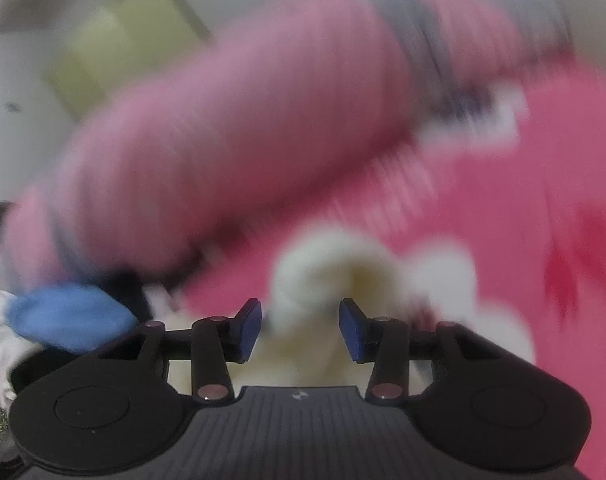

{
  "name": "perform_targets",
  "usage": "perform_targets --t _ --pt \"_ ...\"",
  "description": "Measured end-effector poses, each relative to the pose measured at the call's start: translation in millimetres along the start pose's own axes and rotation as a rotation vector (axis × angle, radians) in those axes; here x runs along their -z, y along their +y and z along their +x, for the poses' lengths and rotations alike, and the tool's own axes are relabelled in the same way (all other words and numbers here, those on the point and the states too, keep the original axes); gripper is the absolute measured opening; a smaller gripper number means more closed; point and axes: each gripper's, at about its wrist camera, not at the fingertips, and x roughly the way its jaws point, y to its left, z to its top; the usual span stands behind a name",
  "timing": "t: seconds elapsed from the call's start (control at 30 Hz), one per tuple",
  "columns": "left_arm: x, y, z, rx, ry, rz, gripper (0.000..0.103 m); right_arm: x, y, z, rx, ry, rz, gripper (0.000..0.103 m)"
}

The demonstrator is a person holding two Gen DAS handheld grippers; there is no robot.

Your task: Fold clothes

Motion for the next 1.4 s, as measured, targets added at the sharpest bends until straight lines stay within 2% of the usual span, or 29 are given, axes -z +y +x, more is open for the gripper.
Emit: perform_targets --t 0.07,0.1,0.23,0.3,0.33,0.37,0.43,0.53,0.67,0.77,0.87,0.97,1.07,1.23,1.33,1.4 --pt "15.5 13.7 6.2 0.019 0.047 -0.06 0.052 19.3 -30.0 12.6 -0.008 0.065 0.08 0.047" --pt "21.9 19.1 4.0 0.023 0.053 -0.08 0.053 26.4 -37.7 2.4 -0.017 0.062 0.089 0.047" --pt "21.9 33.6 -41.4 0.03 0.002 -0.086 0.061 41.3 -62.5 -56.0 -0.044 0.027 0.091 0.05" --pt "20.4 40.3 -73.7 0.041 -0.032 -0.065 0.067 45.7 -73.4 -90.3 -0.047 0.009 0.084 0.057" --pt "24.4 42.9 -93.9 0.059 -0.043 -0.05 0.07 46.7 -79.3 -106.0 -0.042 0.004 0.08 0.069" --pt "29.2 44.5 -115.2 0.082 -0.052 -0.034 0.071 47.7 -85.2 -121.8 -0.037 -0.002 0.077 0.075" --pt "37.6 45.8 -146.8 0.138 -0.046 -0.008 0.075 54.5 -98.2 -152.8 -0.025 -0.001 0.066 0.076" --pt "68.8 43.4 -195.7 0.232 -0.018 0.015 0.08 79.8 -122.1 -191.8 -0.018 0.033 0.06 0.076" --pt "122.2 38.9 -235.4 0.345 0.066 -0.043 0.08 110.3 -142.6 -218.6 0.001 0.085 0.047 0.076" --pt "165.9 33.6 -244.7 0.409 0.157 -0.119 0.079 127.7 -151.2 -222.6 -0.004 0.1 0.031 0.073" --pt "202.1 27.9 -243.1 0.427 0.209 -0.198 0.077 136.8 -157.0 -219.2 -0.013 0.101 0.015 0.068" --pt "224.2 27.1 -234.1 0.431 0.245 -0.287 0.075 138.0 -161.4 -208.6 -0.031 0.112 0.026 0.064" --pt "235.8 28.1 -221.5 0.417 0.265 -0.35 0.073 138.7 -165.4 -196.0 -0.06 0.135 0.032 0.063" --pt "237.9 26.6 -215.8 0.398 0.238 -0.347 0.07 138.9 -162.2 -193.8 -0.067 0.1 0.034 0.062" --pt "239.2 24.9 -215.0 0.393 0.224 -0.331 0.07 141.0 -136.9 -201.9 -0.082 0.042 -0.077 0.062" --pt "240.3 23.8 -214.4 0.389 0.217 -0.32 0.069 148.7 -112.6 -202.1 -0.103 0.023 -0.195 0.063"
